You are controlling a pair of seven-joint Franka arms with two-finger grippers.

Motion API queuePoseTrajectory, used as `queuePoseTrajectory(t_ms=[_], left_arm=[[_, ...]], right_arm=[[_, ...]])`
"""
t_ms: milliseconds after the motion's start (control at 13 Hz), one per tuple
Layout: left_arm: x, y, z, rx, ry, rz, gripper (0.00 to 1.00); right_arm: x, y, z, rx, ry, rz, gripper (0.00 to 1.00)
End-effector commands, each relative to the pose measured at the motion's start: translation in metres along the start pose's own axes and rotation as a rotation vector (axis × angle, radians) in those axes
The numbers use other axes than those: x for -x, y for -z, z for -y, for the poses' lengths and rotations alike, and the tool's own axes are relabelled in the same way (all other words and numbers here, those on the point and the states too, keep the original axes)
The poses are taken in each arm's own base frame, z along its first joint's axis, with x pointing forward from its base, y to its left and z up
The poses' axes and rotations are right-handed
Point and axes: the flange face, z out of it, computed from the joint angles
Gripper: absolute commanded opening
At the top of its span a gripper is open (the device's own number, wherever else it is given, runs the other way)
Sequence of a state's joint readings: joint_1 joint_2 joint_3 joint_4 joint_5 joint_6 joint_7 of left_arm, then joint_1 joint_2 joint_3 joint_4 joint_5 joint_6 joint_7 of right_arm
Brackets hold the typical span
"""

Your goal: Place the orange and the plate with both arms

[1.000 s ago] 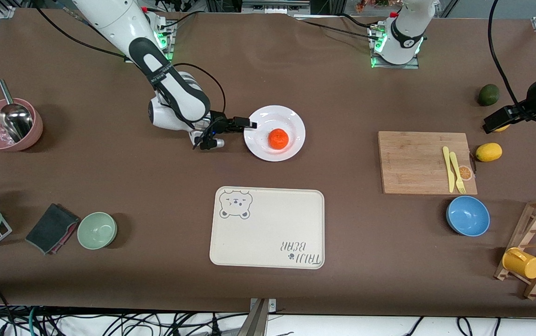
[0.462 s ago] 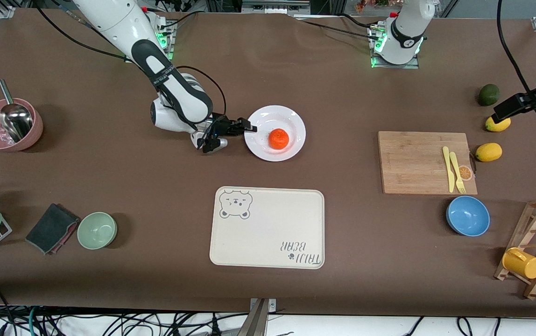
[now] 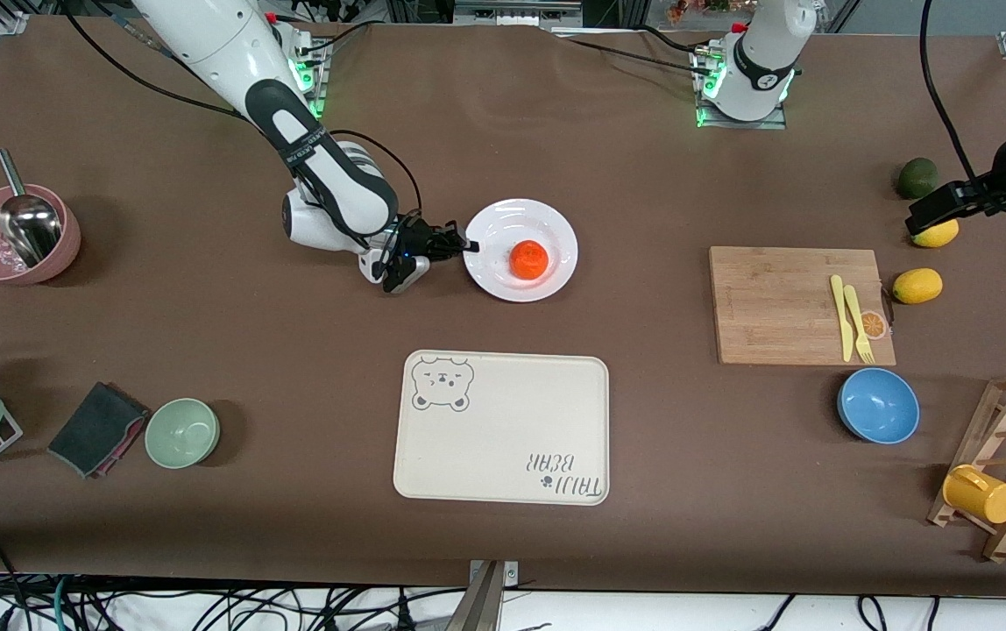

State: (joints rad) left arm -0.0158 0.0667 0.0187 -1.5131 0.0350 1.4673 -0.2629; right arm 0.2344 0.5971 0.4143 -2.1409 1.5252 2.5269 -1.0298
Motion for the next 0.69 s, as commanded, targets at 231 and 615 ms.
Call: queuePoseTrajectory(t_ms=[231, 615], left_arm=[[0.003, -0.002, 0.006, 0.009, -0.033, 0.035, 1.00], [0.007, -0.005, 0.007, 0.002, -0.033, 0.070, 1.00]], right_arm=[[-0.016, -0.004, -0.008, 0.000, 0.008, -0.038, 0.00], [-0.044, 0.012, -0.002, -0.036, -0.036, -0.091, 0.00]])
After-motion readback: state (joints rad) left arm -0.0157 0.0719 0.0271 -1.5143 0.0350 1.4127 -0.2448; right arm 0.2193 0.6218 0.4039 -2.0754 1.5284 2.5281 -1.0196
